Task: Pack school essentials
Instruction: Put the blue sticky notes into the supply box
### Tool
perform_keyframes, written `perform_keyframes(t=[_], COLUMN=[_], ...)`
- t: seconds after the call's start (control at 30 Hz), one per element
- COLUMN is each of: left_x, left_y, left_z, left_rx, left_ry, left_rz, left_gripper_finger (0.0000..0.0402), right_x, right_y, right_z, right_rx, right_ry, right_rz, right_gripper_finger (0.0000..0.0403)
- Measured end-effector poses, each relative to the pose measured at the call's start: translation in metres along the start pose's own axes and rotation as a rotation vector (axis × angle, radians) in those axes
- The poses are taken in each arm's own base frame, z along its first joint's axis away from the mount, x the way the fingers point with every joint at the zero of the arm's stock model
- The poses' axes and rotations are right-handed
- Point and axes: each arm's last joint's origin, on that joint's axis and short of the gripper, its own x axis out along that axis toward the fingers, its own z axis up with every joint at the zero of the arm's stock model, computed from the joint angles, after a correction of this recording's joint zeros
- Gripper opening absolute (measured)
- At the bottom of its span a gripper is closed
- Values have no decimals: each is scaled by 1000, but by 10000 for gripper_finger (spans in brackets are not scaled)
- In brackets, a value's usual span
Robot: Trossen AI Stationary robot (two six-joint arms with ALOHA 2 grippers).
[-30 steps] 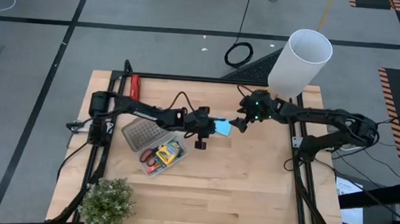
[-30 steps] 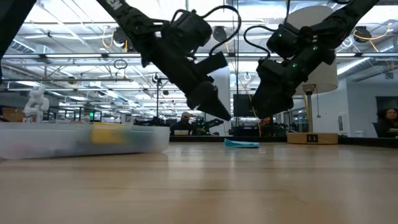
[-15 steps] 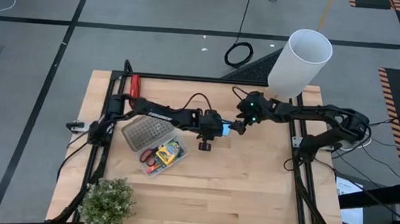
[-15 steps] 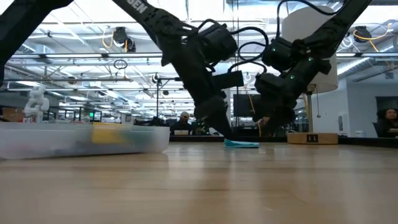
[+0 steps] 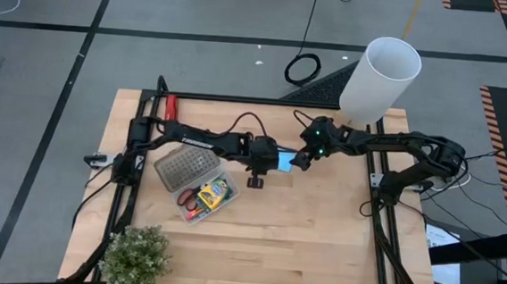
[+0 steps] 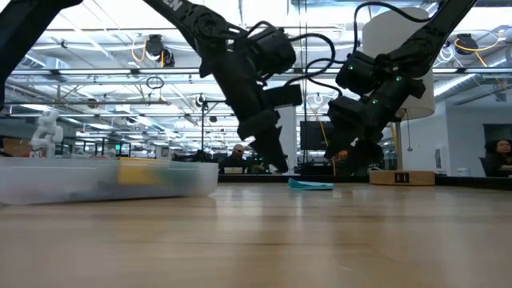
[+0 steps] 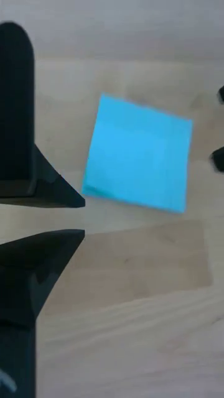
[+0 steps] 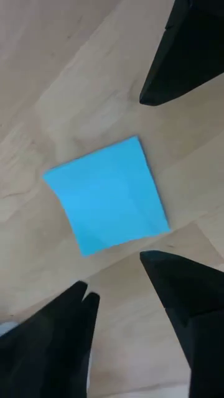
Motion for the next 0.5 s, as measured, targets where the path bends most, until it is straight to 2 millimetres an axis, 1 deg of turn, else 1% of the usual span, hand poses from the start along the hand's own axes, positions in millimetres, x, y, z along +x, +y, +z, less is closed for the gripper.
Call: perform_keyframes(t=[0.1,0.27,0.4,0.5], left_x=[2,2,1,4], left_y=[1,7,8,10], left_z=[-3,0,7,7], left_rx=[-9,-6,1,7], left_ry=[6,-45,-112,-123], left_rz=[-14,7,19,27], left_gripper_finger=[69,69,69,69], right_x=[1,3,3,3], right_y=[3,9,8,7], right_z=[-1,-2,-2,-1], right_rx=[13,46,62,64], right_ry=[1,6,-12,-19], right_rz=[11,21,-18,-33], right_gripper_finger=[393,393,393,393])
